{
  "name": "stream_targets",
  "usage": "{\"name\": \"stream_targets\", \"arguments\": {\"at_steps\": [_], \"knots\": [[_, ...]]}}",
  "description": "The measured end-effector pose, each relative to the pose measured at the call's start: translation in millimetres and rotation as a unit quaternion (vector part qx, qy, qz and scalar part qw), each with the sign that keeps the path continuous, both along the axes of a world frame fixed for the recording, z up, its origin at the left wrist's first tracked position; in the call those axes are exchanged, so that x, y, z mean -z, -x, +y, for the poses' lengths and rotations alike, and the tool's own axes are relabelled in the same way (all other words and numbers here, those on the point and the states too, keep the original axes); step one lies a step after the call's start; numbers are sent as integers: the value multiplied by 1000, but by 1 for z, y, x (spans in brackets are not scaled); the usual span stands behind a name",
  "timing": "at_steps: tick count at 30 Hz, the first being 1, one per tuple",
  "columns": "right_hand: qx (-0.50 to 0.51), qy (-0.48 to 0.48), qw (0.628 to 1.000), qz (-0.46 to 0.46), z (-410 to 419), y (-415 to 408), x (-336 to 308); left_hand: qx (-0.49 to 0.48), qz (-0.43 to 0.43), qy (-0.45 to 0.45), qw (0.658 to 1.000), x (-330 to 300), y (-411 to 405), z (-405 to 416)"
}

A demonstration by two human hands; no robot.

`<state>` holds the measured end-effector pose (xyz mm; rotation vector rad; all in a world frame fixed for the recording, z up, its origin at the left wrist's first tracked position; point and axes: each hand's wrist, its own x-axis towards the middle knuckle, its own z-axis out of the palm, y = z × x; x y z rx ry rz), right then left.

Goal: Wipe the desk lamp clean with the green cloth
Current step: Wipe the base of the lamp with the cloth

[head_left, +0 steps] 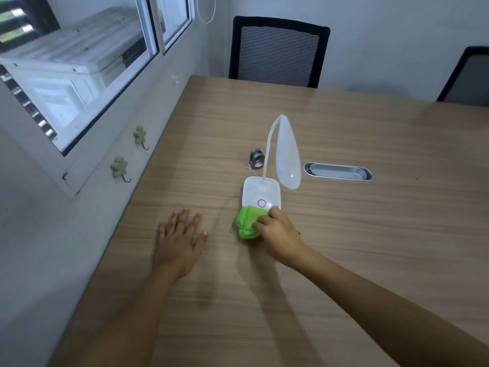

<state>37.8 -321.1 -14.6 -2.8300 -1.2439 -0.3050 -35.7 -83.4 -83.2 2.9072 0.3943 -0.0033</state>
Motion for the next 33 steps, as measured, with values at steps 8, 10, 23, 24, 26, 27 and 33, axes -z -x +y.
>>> {"name": "stream_targets", "arguments": {"at_steps": [8,10,23,24,26,27,33], "knots": [[122,-180,976,8,-6,-44,-14,-1,6,-6,1000,-1,0,0],[138,-156,976,61,-7,-47,-5,0,7,-7,1000,-1,-1,1],[161,-192,968,-16,-47,-43,-14,-3,7,-11,1000,-1,-1,0],[180,-200,963,-2,-37,-46,-20,-2,6,-11,1000,-1,-1,0],[210,-193,957,44,-17,-49,-30,0,5,-10,1000,-1,-1,0],[227,-198,950,82,-9,-49,-32,1,5,-9,1000,-1,0,0],[250,-67,956,135,-30,-49,-22,2,5,-4,1000,-2,0,0]]}}
